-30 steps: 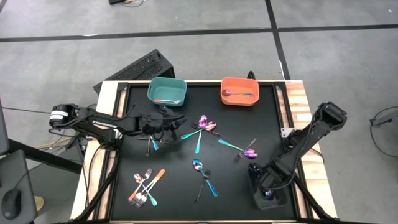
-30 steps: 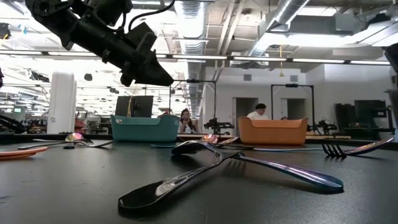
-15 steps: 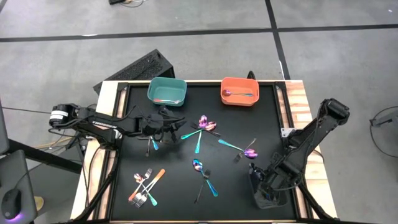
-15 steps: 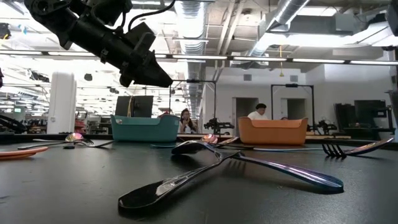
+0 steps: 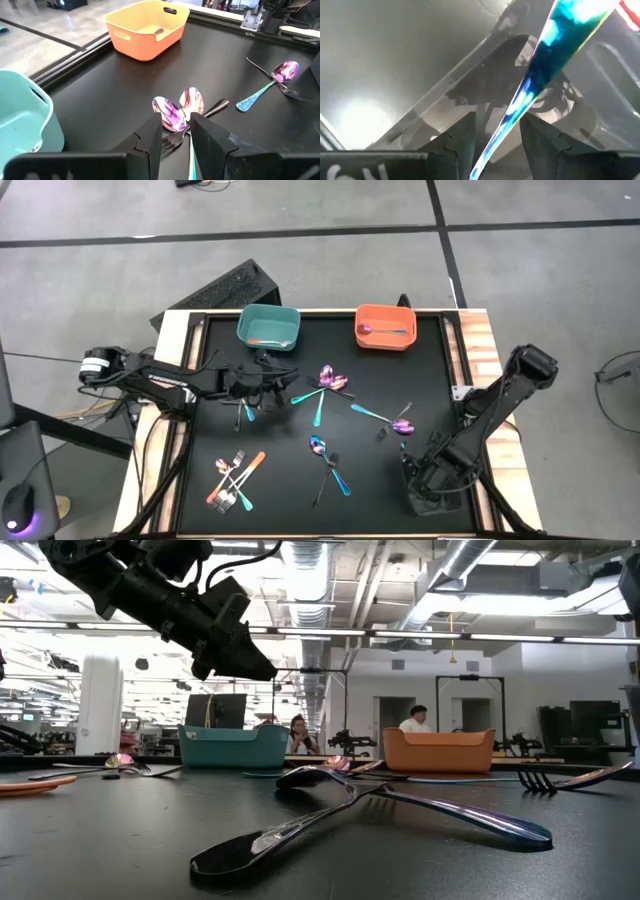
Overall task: Sort silverware by color (type)
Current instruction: Put the purple spoon into the black bin
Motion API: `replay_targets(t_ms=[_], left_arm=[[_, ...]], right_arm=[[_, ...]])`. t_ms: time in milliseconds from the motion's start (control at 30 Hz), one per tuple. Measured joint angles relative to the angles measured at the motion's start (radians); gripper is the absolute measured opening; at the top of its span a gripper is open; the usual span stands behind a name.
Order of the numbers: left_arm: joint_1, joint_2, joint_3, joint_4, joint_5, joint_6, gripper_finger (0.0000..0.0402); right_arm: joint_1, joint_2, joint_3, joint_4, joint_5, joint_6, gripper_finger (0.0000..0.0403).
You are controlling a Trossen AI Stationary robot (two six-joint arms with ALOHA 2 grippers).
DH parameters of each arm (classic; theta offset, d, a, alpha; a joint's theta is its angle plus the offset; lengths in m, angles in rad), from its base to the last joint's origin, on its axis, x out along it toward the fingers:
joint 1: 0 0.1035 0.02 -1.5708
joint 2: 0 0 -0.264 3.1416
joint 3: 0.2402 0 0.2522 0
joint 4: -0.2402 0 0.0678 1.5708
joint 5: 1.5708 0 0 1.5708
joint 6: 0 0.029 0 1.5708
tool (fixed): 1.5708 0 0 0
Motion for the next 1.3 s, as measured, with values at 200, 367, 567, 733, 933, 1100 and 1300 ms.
replay_targets(t_ms=[200, 367, 567, 733, 933, 1100, 1300], left_arm=[[0.0, 0.0, 0.0, -0.016, 0.0, -0.002, 0.0089], [0.0, 0.0, 0.0, -0.015, 0.0, -0.005, 0.0089], [0.0, 0.0, 0.0, -0.014, -0.001, -0.031, 0.0088], [-0.002, 0.0, 0.0, -0.014, 0.0, -0.046, 0.0088], [-0.002, 0.0, 0.0, -0.014, 0.0, -0.053, 0.0088], [-0.002, 0.0, 0.0, -0.014, -0.001, -0.053, 0.0088], [-0.002, 0.0, 0.0, -0.014, -0.009, -0.053, 0.0088]], right_arm=[[-0.002, 0.059, 0.0, -0.02, -0.011, 0.0, 0.0166], [-0.002, 0.084, 0.0, -0.022, -0.056, -0.008, 0.0103], [-0.002, 0.057, 0.0, -0.03, -0.054, 0.021, 0.0018], [0.032, -0.002, 0.0, -0.035, -0.003, 0.1, 0.0026], [0.121, -0.086, 0.0, -0.088, 0.082, 0.276, 0.0017], [0.204, -0.096, 0.0, -0.118, -0.005, 0.415, 0.0025], [0.253, -0.058, 0.0, -0.128, -0.061, 0.468, 0.0026]])
